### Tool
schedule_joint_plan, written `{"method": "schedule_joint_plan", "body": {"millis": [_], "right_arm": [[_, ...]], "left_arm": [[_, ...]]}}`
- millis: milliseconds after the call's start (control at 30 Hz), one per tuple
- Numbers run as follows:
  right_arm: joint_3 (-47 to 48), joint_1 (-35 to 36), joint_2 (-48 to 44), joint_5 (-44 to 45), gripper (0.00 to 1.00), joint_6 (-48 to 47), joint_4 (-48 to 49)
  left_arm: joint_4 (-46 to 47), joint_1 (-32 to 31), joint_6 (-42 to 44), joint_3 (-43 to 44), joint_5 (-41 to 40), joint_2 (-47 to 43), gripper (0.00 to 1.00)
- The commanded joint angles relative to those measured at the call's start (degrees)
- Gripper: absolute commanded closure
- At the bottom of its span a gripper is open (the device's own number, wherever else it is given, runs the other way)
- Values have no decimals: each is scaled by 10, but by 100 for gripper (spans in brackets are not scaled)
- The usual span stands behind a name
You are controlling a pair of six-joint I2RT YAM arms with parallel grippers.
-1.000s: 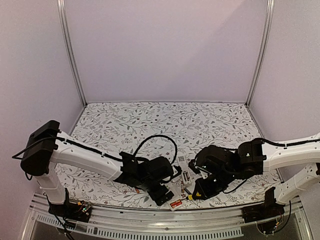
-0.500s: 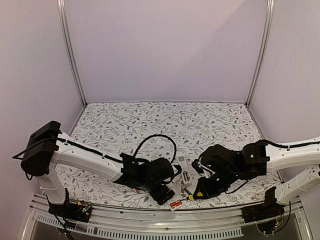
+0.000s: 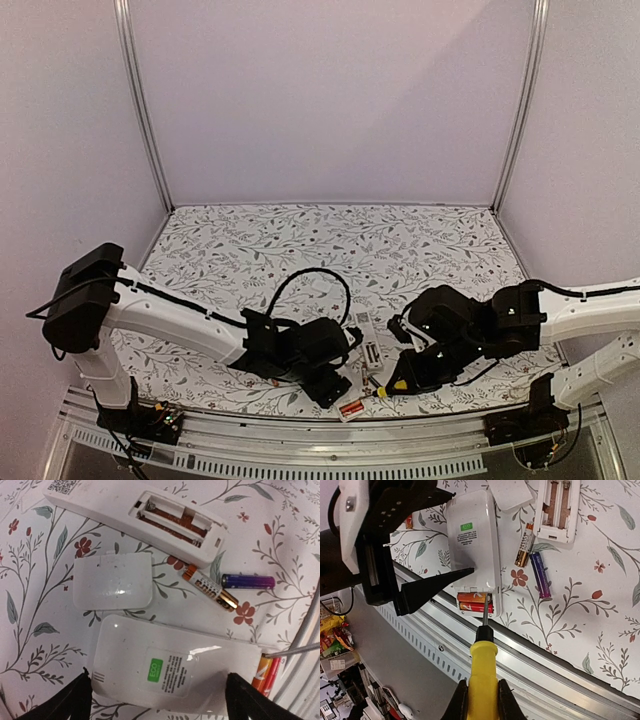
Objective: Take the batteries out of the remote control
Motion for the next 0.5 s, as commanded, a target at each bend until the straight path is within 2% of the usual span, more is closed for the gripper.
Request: {"method": "schedule_joint_plan", "body": {"millis": [0, 167, 467], "right_arm": [[2, 1, -39, -50, 100, 13, 104], [-7, 0, -57, -48, 100, 25, 97], [7, 0, -66, 20, 100, 19, -12]], "left_arm": [[-68, -57, 12, -36, 85, 68, 10], [-72, -57, 9, -39, 76, 66, 10], [-75, -49, 4, -38, 55, 47, 10]]}}
